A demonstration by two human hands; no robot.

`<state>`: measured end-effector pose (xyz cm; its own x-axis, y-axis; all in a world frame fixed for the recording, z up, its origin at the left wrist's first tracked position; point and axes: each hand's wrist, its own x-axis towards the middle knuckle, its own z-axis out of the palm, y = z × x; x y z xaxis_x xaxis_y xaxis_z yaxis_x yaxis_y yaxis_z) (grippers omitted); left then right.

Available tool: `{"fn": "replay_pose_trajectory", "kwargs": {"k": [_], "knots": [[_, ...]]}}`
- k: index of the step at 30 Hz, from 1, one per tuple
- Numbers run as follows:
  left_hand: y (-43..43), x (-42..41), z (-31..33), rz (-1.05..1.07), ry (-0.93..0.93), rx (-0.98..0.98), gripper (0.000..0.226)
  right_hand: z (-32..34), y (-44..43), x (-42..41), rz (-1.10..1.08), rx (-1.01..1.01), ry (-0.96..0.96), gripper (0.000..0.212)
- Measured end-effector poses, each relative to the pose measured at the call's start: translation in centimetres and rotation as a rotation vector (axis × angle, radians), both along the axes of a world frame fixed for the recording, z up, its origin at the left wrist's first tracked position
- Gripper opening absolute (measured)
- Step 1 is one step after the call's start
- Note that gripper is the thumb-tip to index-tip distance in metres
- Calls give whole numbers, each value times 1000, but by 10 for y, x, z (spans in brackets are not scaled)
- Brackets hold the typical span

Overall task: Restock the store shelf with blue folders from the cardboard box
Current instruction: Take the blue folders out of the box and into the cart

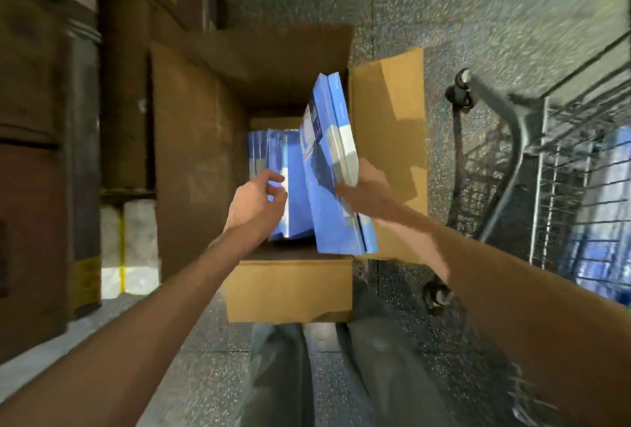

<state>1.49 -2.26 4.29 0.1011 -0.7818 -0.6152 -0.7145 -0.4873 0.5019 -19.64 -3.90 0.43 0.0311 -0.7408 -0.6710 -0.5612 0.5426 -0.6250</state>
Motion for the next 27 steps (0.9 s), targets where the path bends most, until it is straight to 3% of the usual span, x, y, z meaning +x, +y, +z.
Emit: {"fn": "replay_pose_trajectory", "kwargs": {"k": [4,8,16,18,22,27], "knots": [[-14,-18,94,-185,-98,-167,31,97,-4,-24,138,-9,-26,33],[-26,-28,185,-548,-222,-406,55,190,-4,-43,274,-57,-58,49],[-32,-44,298,-927,-388,-694,87,317,8,-46,559,-104,44,51],[-23,-49,320,-984,-356,-699,86,348,18,-47,626,-114,47,49],[10,-53,356,-1036,-251,-660,62,398,51,-52,691,-114,79,32],[71,-36,380,-1160,-360,-730,52,438,112,-40,755,-119,172,38]]}}
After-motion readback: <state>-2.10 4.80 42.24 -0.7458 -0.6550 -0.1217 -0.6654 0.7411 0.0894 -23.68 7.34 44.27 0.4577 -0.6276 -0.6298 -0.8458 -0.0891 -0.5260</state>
